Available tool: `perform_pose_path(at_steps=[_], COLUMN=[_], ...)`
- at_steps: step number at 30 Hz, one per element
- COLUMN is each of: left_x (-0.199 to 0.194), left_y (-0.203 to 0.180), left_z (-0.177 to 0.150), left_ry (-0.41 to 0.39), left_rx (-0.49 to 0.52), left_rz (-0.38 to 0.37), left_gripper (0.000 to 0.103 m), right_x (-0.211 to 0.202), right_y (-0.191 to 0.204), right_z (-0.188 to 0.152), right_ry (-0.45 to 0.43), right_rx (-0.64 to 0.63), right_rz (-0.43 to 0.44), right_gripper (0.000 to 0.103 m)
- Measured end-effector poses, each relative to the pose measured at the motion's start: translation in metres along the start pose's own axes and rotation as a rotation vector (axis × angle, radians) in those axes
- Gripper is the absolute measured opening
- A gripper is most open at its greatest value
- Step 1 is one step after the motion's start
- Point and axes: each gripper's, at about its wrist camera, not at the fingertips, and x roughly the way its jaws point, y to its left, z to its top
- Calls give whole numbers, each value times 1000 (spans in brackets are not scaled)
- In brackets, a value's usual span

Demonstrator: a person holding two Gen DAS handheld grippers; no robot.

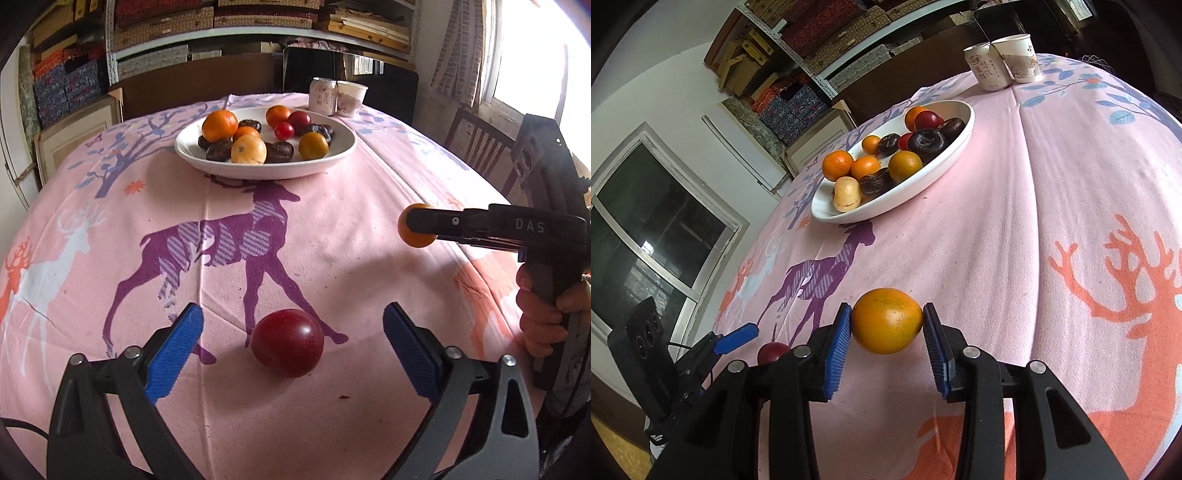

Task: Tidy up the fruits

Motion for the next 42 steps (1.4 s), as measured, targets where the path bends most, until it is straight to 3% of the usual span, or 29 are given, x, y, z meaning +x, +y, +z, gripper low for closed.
perform_pose_path(at_steps=[1,2,3,7,9,13,16,21,22,24,25,26,30,35,39,42], left_x=[5,12,18,17,14,10,25,77,87,100,102,102,94,69,47,34], left_y=[1,3,5,-3,-4,0,2,7,6,7,7,8,12,21,29,35], left_z=[0,0,0,1,16,82,131,169,171,174,175,175,174,152,127,109], left_ry=[26,58,88,89,66,-45,-115,-109,-105,-112,-129,-143,-165,-209,-229,-231], left_rx=[-8,-16,-25,31,57,60,66,41,40,42,39,32,17,-27,-84,-148], left_rz=[-20,-36,-50,-47,-15,24,94,84,78,93,88,87,85,148,197,222], left_gripper=[57,41,39,38,38,38,38,39,40,58,72,79,82,97,98,98], right_x=[0,0,0,-6,-13,-22,-10,43,54,73,80,84,78,52,25,5], right_y=[0,0,0,-1,0,14,22,9,6,-2,-6,-8,-6,-1,12,26], right_z=[0,0,0,3,16,71,113,160,164,170,172,173,172,155,120,85], right_ry=[1,2,1,-22,-40,-94,-148,-149,-142,-130,-137,-143,-161,-190,-251,-320], right_rx=[0,1,1,18,30,8,-19,42,56,85,99,107,85,82,0,-105], right_rz=[1,2,4,22,33,5,-67,-92,-92,-82,-70,-55,-55,-74,-171,-275], right_gripper=[40,40,40,40,40,40,40,40,40,43,50,56,58,62,76,93])
